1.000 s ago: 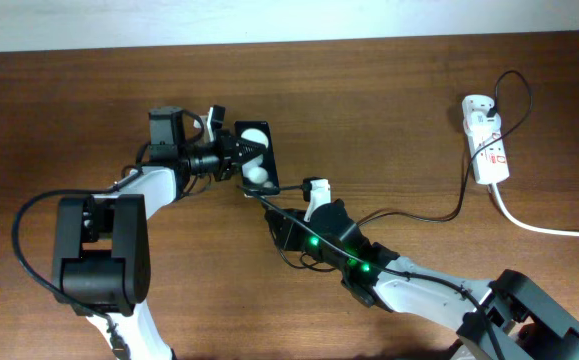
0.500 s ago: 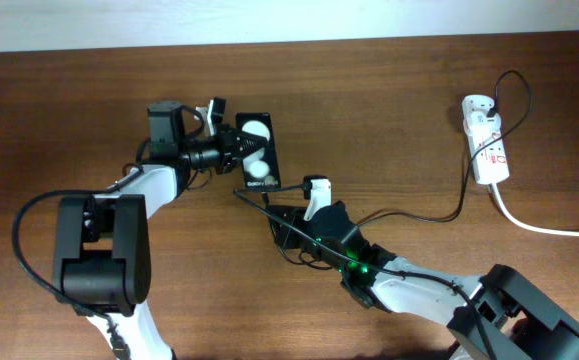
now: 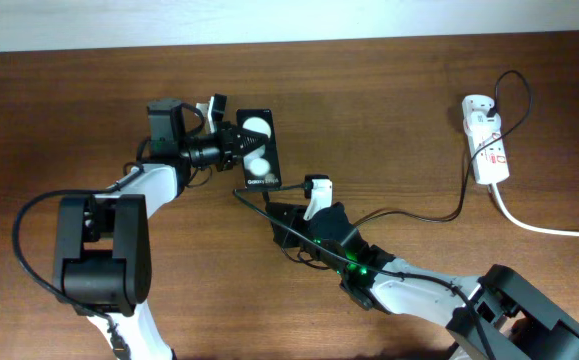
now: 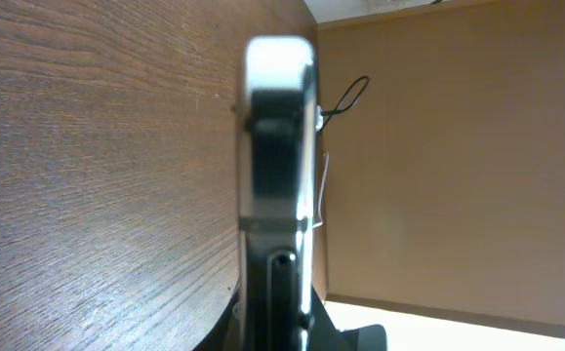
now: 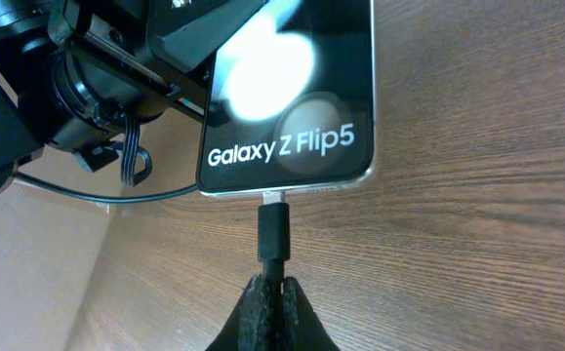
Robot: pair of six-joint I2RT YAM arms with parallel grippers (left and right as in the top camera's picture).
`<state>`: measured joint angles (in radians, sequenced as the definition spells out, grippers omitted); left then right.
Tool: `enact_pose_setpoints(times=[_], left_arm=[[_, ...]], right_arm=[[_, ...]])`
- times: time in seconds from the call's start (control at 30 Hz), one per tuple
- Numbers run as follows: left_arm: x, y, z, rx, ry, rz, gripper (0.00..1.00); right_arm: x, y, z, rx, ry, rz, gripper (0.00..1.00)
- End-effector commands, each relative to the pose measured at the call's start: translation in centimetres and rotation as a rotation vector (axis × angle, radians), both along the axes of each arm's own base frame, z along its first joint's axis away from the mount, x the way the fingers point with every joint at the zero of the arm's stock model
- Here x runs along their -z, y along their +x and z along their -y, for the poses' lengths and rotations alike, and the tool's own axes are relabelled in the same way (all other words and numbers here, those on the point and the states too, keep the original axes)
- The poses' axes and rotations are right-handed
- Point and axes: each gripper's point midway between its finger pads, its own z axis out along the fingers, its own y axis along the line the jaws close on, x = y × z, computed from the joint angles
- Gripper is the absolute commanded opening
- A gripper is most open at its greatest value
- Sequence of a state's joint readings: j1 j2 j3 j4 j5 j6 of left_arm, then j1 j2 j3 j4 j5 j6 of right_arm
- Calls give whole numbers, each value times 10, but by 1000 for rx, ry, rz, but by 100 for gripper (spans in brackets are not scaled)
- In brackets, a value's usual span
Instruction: Plug charger to phone and switch on socket
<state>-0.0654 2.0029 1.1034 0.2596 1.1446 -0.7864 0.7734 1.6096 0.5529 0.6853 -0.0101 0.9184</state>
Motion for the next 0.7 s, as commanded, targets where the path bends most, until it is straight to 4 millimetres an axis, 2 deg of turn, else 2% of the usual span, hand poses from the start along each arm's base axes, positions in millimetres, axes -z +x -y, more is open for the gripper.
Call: enact_pose_setpoints(times=[0.0, 0.07, 0.1, 0.2, 0.3, 0.4, 0.47, 0.5, 0.53, 0.57, 0.63, 0.67], left_arm=[[-15, -42, 27, 196, -106, -31, 0], [-15, -42, 27, 196, -106, -30, 0], [-15, -42, 27, 196, -106, -30, 0], [-13, -40, 27, 187, -99, -30, 0], [-13, -40, 27, 184, -97, -30, 0], [-13, -40, 27, 184, -97, -30, 0], [-13, -40, 27, 184, -97, -30, 0], [-13, -40, 27, 183, -97, -30, 0], [-13, -40, 27, 184, -97, -30, 0], [-13, -40, 27, 184, -97, -30, 0], [-13, -40, 27, 184, -97, -30, 0], [-13, -40, 27, 183, -97, -30, 0]], right_arm=[[-19, 38, 30, 213, -9, 91, 13], [-19, 38, 30, 213, -9, 90, 23], [-19, 38, 30, 212, -9, 90, 35], [-23, 27, 19, 61, -125, 190, 45], [-42, 16, 29, 36, -199, 190, 50], [-40, -2, 39, -20, -339, 21, 50], [-43, -20, 26, -142, -346, -81, 57], [-45, -27, 18, -194, -314, -92, 64], [-41, -29, 17, -205, -316, -104, 86], [-38, -29, 17, -206, -321, -112, 92], [-28, -34, 11, -218, -311, -154, 90], [-24, -37, 6, -230, -321, -153, 80]])
